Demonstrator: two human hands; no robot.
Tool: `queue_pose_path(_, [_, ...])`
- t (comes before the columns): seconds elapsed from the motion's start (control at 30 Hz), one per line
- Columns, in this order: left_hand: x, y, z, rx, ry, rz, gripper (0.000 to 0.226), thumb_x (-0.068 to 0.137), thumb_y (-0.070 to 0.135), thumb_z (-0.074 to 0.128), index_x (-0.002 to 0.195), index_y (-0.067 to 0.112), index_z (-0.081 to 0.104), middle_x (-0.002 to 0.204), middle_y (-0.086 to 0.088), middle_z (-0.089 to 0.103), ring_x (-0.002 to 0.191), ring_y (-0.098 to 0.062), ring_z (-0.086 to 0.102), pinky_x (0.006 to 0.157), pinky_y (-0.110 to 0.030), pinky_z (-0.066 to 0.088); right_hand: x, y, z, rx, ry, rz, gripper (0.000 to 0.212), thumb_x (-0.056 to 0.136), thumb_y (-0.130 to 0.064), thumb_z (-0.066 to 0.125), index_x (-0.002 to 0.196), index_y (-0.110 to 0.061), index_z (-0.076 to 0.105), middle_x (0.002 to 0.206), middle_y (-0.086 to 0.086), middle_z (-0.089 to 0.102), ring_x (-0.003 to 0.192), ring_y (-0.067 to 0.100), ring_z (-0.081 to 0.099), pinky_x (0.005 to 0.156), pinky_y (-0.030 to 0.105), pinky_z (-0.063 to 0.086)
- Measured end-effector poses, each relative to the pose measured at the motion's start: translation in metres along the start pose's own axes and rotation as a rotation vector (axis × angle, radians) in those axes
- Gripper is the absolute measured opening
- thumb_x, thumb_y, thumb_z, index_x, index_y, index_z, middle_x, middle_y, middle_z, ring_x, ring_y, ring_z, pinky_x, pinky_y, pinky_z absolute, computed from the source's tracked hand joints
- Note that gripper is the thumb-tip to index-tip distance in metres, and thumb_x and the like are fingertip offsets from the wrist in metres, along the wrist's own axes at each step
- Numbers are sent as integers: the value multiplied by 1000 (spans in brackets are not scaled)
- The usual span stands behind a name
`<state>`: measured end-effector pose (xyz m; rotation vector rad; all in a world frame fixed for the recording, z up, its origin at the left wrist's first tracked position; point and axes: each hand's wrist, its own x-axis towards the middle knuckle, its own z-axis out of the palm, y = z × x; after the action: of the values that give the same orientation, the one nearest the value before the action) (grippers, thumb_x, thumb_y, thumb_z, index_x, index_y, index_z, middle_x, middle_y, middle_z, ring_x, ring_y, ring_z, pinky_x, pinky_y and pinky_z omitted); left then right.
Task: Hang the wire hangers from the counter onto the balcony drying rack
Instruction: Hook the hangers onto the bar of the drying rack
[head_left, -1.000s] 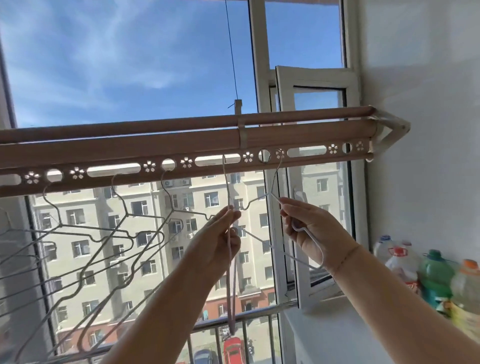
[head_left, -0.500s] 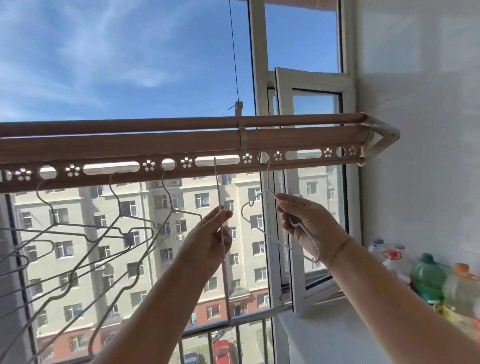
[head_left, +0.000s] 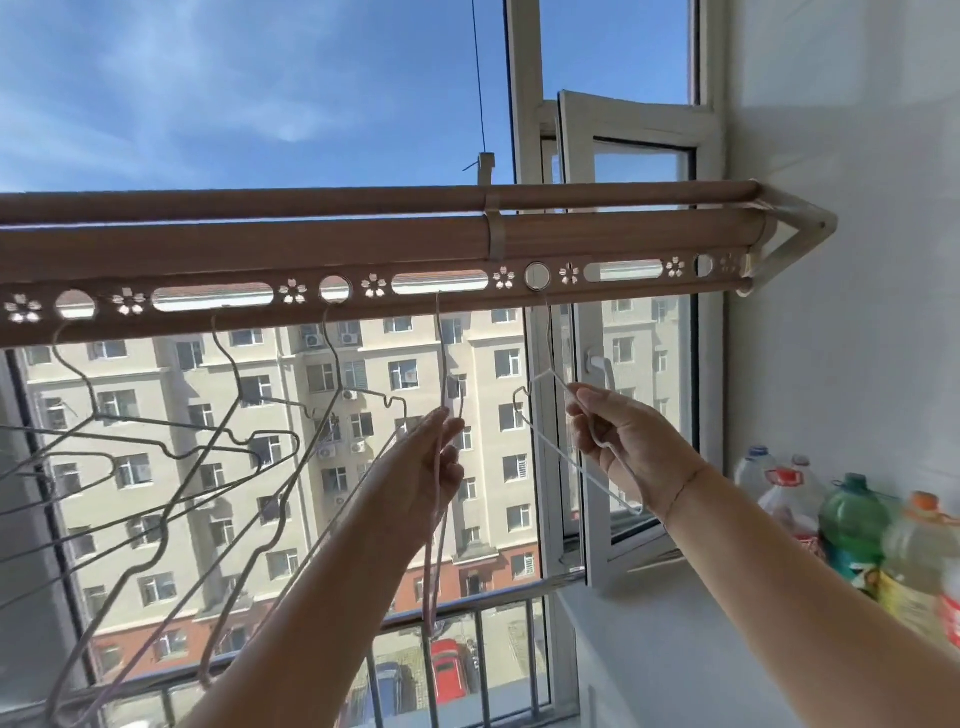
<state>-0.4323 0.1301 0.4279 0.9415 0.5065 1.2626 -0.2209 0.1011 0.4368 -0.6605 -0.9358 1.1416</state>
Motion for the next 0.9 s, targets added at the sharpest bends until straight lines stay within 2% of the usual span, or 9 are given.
queue_pose_path(0.1, [-7, -12, -14, 20, 39, -26, 12, 90, 23, 56, 85, 13, 62, 71, 3, 63, 48, -3, 48, 42, -14, 43, -6, 3, -12, -53, 50, -16, 13, 90, -18, 54, 91, -10, 64, 72, 0, 60, 66, 11, 54, 66, 24, 43])
queue_pose_path(0.27, [-20, -48, -51, 32, 108, -91, 15, 93, 17, 50, 84, 14, 61, 67, 3, 59, 45, -4, 49, 41, -15, 41, -21, 24, -59, -105, 194, 6, 8, 89, -19, 55, 91, -14, 61, 79, -1, 58, 74, 12, 53, 66, 26, 40])
queue_pose_path(0.37, [-34, -88, -63, 186, 141, -183, 10, 92, 13, 52, 91, 11, 62, 66, 1, 66, 48, -6, 53, 45, -16, 40, -37, 52, -94, -201, 266, 22, 13, 88, -23, 57, 98, -16, 60, 82, -1, 59, 77, 12, 54, 67, 26, 39])
queue_pose_path(0.47, [-50, -141, -68, 359, 27, -341, 17, 91, 14, 56, 105, 8, 63, 85, -4, 71, 68, -13, 60, 61, -22, 44, -63, 84, -130, -332, 309, 35, 12, 87, -28, 60, 98, -22, 60, 83, -4, 58, 83, 13, 51, 68, 24, 38])
queue_pose_path(0.57, [-62, -191, -60, 422, -70, -449, 23, 90, 13, 57, 113, 12, 60, 95, -5, 72, 79, -17, 63, 69, -26, 45, -95, 109, -167, -436, 376, 56, 19, 87, -25, 61, 105, -24, 58, 92, -6, 57, 88, 12, 48, 68, 24, 35])
queue_pose_path(0.67, [-71, -233, -41, 497, -179, -507, 28, 88, 16, 60, 116, 18, 58, 99, -2, 71, 85, -15, 62, 76, -26, 45, -133, 123, -200, -465, 517, 70, 40, 84, -22, 65, 122, -16, 52, 109, -3, 55, 86, 4, 49, 65, 18, 34])
queue_pose_path(0.77, [-79, -270, -21, 537, -321, -567, 33, 88, 18, 61, 120, 19, 56, 109, -4, 67, 92, -15, 61, 79, -26, 43, -176, 125, -234, -480, 651, 101, 51, 80, -21, 68, 125, -10, 48, 126, 1, 49, 103, 10, 49, 63, 15, 36])
queue_pose_path(0.83, [-86, -295, -7, 562, -407, -611, 37, 88, 20, 61, 124, 18, 54, 117, -7, 65, 95, -16, 60, 80, -26, 43, -207, 123, -256, -519, 741, 116, 57, 76, -23, 71, 127, -9, 49, 128, 4, 49, 113, 14, 46, 67, 15, 38])
queue_pose_path(0.9, [-92, -319, 6, 584, -481, -653, 38, 88, 21, 61, 126, 17, 54, 121, -8, 63, 98, -15, 60, 84, -27, 44, -238, 117, -279, -536, 858, 116, 49, 83, -16, 68, 128, -7, 49, 131, 7, 50, 114, 14, 46, 78, 19, 41])
